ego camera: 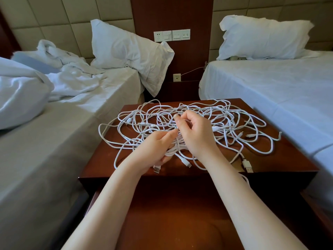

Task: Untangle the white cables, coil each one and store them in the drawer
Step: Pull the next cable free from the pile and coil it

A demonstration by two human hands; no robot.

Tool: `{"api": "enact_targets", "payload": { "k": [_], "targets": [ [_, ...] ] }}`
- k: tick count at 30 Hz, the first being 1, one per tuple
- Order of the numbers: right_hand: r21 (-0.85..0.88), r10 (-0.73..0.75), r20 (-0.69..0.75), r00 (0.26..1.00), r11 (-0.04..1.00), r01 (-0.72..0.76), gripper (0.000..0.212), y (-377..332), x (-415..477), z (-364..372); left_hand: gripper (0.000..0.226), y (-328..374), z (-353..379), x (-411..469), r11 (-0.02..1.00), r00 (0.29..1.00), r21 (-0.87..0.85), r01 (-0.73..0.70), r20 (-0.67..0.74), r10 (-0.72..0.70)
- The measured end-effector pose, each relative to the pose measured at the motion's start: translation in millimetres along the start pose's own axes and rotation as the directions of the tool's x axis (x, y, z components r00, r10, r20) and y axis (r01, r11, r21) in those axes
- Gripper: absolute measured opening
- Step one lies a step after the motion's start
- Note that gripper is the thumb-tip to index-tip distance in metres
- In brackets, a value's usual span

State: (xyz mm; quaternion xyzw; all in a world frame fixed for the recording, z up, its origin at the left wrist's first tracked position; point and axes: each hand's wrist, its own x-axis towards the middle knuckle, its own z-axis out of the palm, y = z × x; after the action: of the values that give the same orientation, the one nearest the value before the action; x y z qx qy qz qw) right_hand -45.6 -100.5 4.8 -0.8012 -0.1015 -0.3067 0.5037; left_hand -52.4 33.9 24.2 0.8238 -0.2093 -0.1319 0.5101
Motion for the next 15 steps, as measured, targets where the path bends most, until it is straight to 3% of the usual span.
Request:
{"api": "enact_targets", "payload": {
  "k": [4, 8, 12, 15],
  "targets": [
    [-0.056, -0.049, -0.086, 0.995, 0.997, 0.045, 0.033, 5, 1, 1, 0.039, 1, 3, 3, 1.000, 0.998, 0.004, -0.010, -0.066, 0.010],
    [-0.053, -0.002, -0.140, 0.990, 0.999, -0.005, 0.032, 12, 4, -1, 0.026, -3, 15, 10, 0.994, 0.954, 0.064, -0.088, -0.283, 0.102],
    [0.016, 0.090, -0.202, 0.975, 0.996, -0.089, 0.035, 11, 6, -4, 0.022, -5, 35, 12, 0.948, 0.750, 0.106, -0.300, -0.587, 0.303],
    [0.043, 0.116, -0.169, 0.979, 0.993, -0.111, 0.038, 5, 6, -3, 0.030, -8, 43, 12, 0.911, 0.640, 0.123, -0.394, -0.675, 0.368]
  ]
}}
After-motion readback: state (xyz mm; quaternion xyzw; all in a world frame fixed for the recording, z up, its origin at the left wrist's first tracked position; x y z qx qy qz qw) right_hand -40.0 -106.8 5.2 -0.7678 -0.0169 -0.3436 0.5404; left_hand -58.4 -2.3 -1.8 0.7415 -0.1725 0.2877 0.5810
